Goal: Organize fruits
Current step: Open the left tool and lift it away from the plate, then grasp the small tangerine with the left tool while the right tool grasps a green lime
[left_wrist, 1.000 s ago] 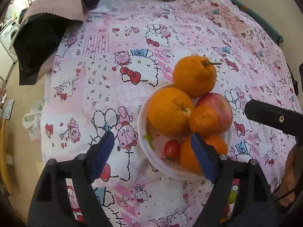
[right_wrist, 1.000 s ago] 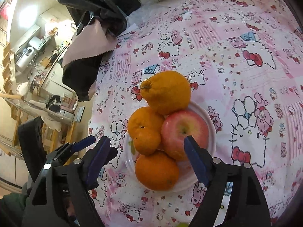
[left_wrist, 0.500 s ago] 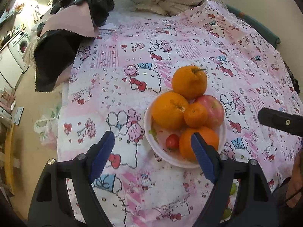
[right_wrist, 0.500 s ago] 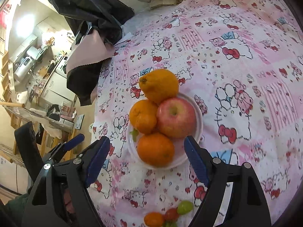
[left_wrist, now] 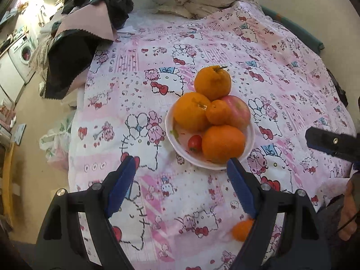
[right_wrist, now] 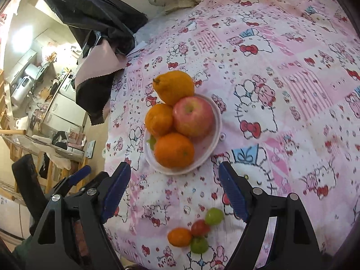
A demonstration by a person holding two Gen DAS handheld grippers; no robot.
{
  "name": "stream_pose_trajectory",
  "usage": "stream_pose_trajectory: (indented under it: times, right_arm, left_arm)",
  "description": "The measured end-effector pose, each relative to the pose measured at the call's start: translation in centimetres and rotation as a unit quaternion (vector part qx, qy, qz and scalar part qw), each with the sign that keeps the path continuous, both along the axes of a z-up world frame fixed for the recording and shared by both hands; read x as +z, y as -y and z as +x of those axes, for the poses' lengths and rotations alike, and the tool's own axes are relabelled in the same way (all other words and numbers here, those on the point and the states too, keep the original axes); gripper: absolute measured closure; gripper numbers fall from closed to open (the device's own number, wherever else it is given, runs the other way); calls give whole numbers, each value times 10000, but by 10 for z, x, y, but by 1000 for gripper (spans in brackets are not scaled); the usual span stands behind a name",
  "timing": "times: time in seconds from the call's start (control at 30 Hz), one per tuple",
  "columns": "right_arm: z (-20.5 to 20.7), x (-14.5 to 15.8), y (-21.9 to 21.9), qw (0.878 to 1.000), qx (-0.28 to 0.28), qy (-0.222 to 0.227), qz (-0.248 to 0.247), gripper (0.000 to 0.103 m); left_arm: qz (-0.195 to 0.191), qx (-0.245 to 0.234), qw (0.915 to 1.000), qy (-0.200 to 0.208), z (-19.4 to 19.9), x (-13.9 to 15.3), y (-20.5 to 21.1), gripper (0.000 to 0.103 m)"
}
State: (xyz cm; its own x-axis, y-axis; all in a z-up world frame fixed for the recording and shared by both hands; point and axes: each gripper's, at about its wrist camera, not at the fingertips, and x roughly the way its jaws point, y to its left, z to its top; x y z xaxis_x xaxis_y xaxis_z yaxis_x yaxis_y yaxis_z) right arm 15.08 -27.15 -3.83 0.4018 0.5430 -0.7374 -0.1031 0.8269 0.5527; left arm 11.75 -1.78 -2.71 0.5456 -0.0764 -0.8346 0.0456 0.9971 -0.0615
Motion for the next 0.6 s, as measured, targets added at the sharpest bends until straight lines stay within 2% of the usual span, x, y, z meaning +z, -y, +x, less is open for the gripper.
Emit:
stream_pose_trajectory:
  times: [0.2,0.33,0.47,0.6]
  right_arm:
    - [-24,-5,3,9997,-108,-75,-185,20]
    - [-35,-23,15,9981,-228,-518,250,20]
    - [-42,-34,23,9965,-379,-740,-41,20]
    - [-43,-47,32,9929,-573,-1026,-193,20]
  left_arm:
    - [-236,194,9992,-267,-14,-11,-4,23]
    - [-351,242,9977,-532,-19,-20,-4,23]
    - [-490,326,9954,-752,-23,-30,-5,23]
    - [-687,344,9901,-1175,-24,-47,-2,23]
